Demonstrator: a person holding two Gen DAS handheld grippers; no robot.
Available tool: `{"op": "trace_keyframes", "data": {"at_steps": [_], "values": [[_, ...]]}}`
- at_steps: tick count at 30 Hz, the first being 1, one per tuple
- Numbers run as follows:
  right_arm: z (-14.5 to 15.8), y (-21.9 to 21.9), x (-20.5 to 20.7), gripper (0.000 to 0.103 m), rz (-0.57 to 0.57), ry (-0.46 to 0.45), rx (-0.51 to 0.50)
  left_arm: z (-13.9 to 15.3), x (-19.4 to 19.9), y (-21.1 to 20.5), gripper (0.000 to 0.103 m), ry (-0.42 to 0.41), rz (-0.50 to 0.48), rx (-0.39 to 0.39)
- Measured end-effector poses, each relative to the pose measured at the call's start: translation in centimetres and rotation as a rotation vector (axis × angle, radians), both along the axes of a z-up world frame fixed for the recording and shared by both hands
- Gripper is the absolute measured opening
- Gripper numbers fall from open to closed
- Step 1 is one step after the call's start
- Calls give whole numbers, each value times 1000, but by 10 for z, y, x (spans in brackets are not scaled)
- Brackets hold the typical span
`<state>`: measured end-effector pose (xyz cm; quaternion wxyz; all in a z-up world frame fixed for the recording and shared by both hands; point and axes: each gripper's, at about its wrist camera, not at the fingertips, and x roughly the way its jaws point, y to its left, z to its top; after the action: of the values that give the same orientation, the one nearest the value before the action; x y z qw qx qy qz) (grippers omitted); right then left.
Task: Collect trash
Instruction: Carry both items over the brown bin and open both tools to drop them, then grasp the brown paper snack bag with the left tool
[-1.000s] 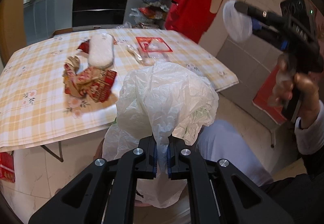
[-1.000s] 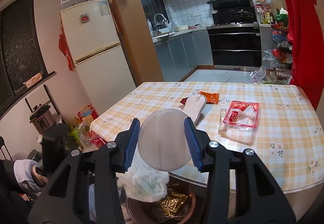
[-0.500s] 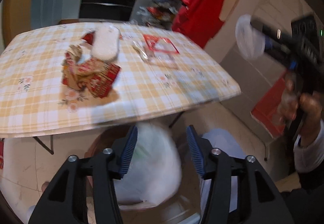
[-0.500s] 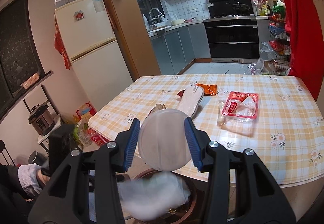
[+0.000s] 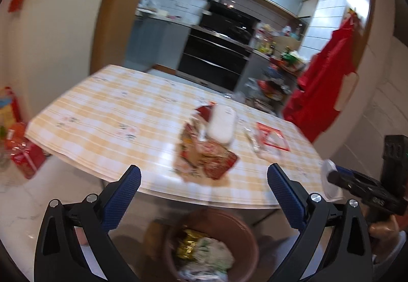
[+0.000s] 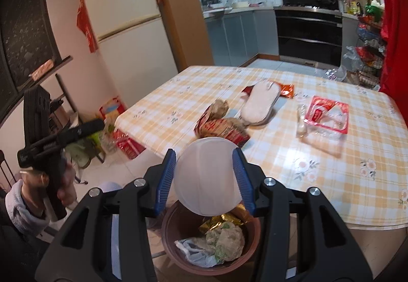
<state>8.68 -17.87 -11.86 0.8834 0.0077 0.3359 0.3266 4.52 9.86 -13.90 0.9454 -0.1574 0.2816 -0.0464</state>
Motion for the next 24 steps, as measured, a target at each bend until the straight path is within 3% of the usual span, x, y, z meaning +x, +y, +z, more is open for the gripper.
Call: {"op": "trace_keyframes", "data": {"at_steps": [4,9,12,17,24], "values": [[-10,12,0,49,25,24,-32,-6,-1,7,97,23,42,28],[-15,18,-1,64,35,34,-44,-14,-2,9,97,49,54,32],[-15,18,0,91,13,28,-54,-16,-1,8,97,57,60,32],[-18,12,5,97,-58,30,-84,-17,-1,8,97,66,69,33],[-26,3,10,97,-136,38,-127,-19,0,5,97,77,71,46]]}}
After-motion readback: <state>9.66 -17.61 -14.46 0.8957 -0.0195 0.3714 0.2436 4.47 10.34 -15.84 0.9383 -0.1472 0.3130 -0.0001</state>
